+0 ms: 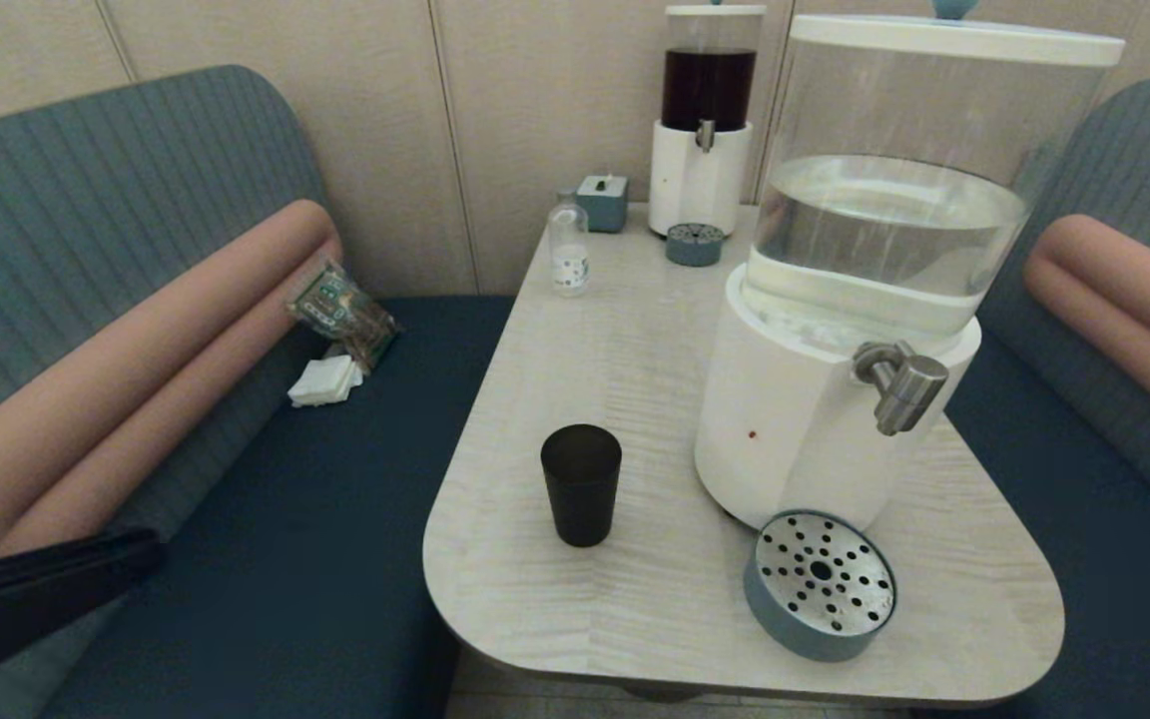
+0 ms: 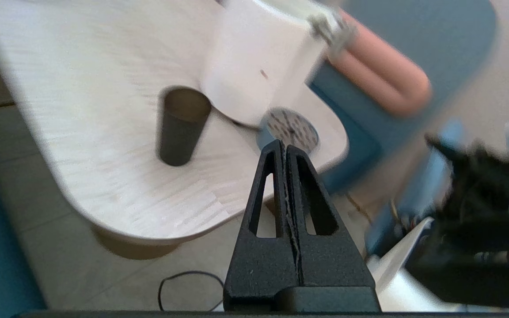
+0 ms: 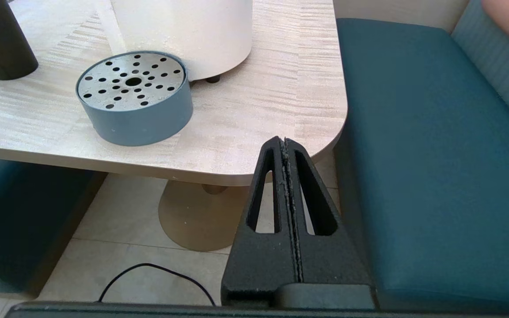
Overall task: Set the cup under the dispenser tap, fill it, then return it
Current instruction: Pick up the cup
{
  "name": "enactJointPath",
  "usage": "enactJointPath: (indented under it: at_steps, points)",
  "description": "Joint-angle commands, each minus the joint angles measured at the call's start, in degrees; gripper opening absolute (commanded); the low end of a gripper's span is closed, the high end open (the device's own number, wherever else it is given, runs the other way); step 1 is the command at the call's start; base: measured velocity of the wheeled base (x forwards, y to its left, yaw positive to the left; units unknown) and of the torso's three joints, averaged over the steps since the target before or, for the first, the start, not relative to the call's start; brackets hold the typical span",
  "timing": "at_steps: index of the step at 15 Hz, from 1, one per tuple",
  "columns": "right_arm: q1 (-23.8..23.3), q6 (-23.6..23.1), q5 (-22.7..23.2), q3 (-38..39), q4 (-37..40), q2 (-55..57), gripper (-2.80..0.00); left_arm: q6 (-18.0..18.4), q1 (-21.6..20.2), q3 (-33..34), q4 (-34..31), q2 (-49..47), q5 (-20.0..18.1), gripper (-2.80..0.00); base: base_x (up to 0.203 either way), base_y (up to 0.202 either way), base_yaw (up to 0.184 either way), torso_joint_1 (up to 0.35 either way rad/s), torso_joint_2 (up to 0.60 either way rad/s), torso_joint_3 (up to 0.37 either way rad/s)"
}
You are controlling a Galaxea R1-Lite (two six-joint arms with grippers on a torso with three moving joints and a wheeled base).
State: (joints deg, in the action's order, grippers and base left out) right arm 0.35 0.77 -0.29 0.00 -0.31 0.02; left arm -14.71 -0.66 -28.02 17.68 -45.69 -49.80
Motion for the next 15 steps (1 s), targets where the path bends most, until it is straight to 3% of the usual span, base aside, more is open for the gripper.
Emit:
enactJointPath:
  at_steps: [1, 6, 8, 10, 15]
  points:
    - [0.0, -0.05, 0.03, 0.0, -0.04, -0.02, -2.8, 3.36, -0.12, 6.1, 14.38, -12.86, -1.11, -2.8, 0.0, 0.0, 0.0, 0.0, 0.0, 0.0]
    - [0.0, -0.07, 0.12, 0.0, -0.04, -0.02, -2.8, 7.01, -0.19, 15.61, 55.42, -37.98, -7.16, -2.8, 0.0, 0.0, 0.0, 0.0, 0.0, 0.0]
    - [0.09, -0.07, 0.05, 0.0, -0.04, -0.02, -2.8, 8.86, -0.21, 18.11, 65.2, -47.05, -7.99, -2.8, 0.0, 0.0, 0.0, 0.0, 0.0, 0.0]
    - [0.0, -0.07, 0.03, 0.0, -0.04, -0.02, -2.8, 12.05, -0.15, 19.7, 69.45, -49.62, -8.46, -2.8, 0.0, 0.0, 0.0, 0.0, 0.0, 0.0]
    - [0.0, -0.07, 0.03, 0.0, -0.04, -0.02, -2.8, 13.02, -0.14, 19.68, 69.99, -51.07, -9.06, -2.8, 0.0, 0.0, 0.0, 0.0, 0.0, 0.0]
